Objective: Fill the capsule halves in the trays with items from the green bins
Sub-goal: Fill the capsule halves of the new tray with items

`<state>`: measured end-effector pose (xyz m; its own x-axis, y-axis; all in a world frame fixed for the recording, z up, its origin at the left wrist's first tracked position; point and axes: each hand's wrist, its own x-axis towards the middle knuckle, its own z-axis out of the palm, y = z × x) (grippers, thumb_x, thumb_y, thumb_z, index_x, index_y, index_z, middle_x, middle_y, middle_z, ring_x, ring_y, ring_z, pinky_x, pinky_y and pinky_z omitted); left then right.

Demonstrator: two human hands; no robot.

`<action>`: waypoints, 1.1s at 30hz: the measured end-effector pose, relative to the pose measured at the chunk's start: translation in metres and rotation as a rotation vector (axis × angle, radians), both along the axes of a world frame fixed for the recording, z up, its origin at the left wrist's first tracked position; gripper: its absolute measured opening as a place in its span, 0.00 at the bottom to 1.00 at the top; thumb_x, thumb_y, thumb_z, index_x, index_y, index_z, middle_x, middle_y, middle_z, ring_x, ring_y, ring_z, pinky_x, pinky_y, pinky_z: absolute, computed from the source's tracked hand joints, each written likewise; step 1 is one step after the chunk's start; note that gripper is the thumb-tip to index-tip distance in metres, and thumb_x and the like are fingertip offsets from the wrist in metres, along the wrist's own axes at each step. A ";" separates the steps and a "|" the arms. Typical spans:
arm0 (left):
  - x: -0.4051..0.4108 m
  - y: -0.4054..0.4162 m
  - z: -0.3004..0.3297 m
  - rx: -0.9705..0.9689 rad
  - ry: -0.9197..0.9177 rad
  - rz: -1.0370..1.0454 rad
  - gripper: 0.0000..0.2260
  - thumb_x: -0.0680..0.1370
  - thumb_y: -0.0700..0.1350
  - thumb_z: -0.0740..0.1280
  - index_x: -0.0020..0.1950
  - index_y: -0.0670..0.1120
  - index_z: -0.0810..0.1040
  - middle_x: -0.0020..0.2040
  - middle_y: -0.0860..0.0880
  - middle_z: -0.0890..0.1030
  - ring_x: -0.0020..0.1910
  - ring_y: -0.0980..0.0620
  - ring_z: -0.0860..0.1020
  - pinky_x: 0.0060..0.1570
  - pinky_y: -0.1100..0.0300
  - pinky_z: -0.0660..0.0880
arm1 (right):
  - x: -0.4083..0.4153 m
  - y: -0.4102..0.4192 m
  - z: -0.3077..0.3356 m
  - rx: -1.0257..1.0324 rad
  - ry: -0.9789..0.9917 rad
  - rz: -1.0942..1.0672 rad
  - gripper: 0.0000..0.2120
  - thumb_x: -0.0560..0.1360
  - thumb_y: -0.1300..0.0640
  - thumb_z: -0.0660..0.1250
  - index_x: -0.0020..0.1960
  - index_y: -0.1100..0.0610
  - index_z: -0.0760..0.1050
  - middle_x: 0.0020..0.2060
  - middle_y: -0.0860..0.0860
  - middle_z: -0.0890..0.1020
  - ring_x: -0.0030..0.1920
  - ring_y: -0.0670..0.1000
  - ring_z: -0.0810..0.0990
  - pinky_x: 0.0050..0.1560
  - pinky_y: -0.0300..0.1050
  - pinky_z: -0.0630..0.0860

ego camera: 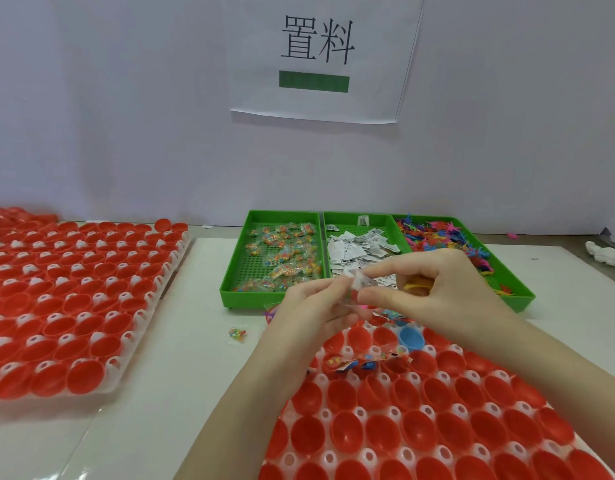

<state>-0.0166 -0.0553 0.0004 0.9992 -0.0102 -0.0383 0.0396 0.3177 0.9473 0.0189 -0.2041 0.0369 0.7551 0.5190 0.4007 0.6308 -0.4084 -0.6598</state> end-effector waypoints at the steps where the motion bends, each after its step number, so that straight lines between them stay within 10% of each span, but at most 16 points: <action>1: -0.001 -0.001 0.002 -0.046 0.033 -0.022 0.14 0.79 0.47 0.61 0.42 0.40 0.80 0.37 0.46 0.82 0.36 0.55 0.82 0.37 0.68 0.77 | -0.002 0.000 -0.001 -0.039 -0.056 -0.029 0.12 0.62 0.39 0.70 0.42 0.43 0.82 0.19 0.45 0.68 0.22 0.43 0.65 0.27 0.31 0.62; 8: -0.006 -0.009 0.003 0.069 -0.071 -0.090 0.13 0.76 0.48 0.63 0.45 0.39 0.81 0.40 0.47 0.83 0.42 0.55 0.82 0.46 0.66 0.77 | -0.012 -0.001 -0.008 -0.247 -0.350 -0.149 0.09 0.67 0.47 0.70 0.46 0.45 0.83 0.29 0.41 0.81 0.35 0.43 0.76 0.39 0.31 0.68; 13: -0.006 -0.008 0.004 0.075 -0.036 -0.067 0.09 0.78 0.44 0.63 0.42 0.43 0.80 0.34 0.50 0.82 0.37 0.58 0.80 0.40 0.69 0.76 | -0.024 -0.003 0.003 -0.025 0.172 -0.127 0.23 0.66 0.37 0.61 0.58 0.43 0.75 0.26 0.40 0.73 0.32 0.39 0.73 0.35 0.29 0.67; 17: -0.008 -0.009 0.004 0.139 -0.065 -0.093 0.07 0.76 0.46 0.65 0.45 0.46 0.82 0.36 0.50 0.83 0.34 0.60 0.79 0.38 0.70 0.75 | -0.040 -0.012 0.008 0.272 0.647 0.016 0.16 0.77 0.59 0.55 0.59 0.61 0.76 0.26 0.46 0.67 0.27 0.45 0.62 0.30 0.35 0.62; 22: -0.013 -0.011 0.006 0.105 -0.058 -0.207 0.12 0.68 0.50 0.69 0.44 0.43 0.83 0.38 0.47 0.84 0.32 0.56 0.80 0.35 0.69 0.75 | -0.033 -0.020 0.012 0.268 0.463 -0.079 0.13 0.76 0.60 0.60 0.51 0.46 0.80 0.23 0.45 0.66 0.27 0.44 0.65 0.31 0.33 0.65; 28: -0.014 -0.013 0.008 0.072 -0.043 -0.212 0.11 0.65 0.48 0.72 0.41 0.42 0.83 0.39 0.45 0.84 0.33 0.53 0.82 0.35 0.69 0.76 | -0.037 -0.026 0.011 0.491 0.310 -0.081 0.15 0.50 0.56 0.74 0.38 0.53 0.83 0.31 0.51 0.84 0.31 0.45 0.82 0.32 0.31 0.75; 33: -0.014 -0.013 0.009 0.031 -0.059 -0.260 0.09 0.63 0.48 0.72 0.38 0.44 0.84 0.36 0.45 0.83 0.32 0.53 0.82 0.35 0.68 0.76 | -0.046 -0.023 0.022 0.285 0.219 0.053 0.08 0.55 0.61 0.71 0.34 0.54 0.84 0.30 0.47 0.83 0.32 0.41 0.81 0.33 0.28 0.74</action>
<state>-0.0310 -0.0681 0.0097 0.9637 -0.2664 0.0160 0.0602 0.2753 0.9595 -0.0272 -0.2273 0.0590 0.8139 0.4506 0.3666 0.4775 -0.1594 -0.8641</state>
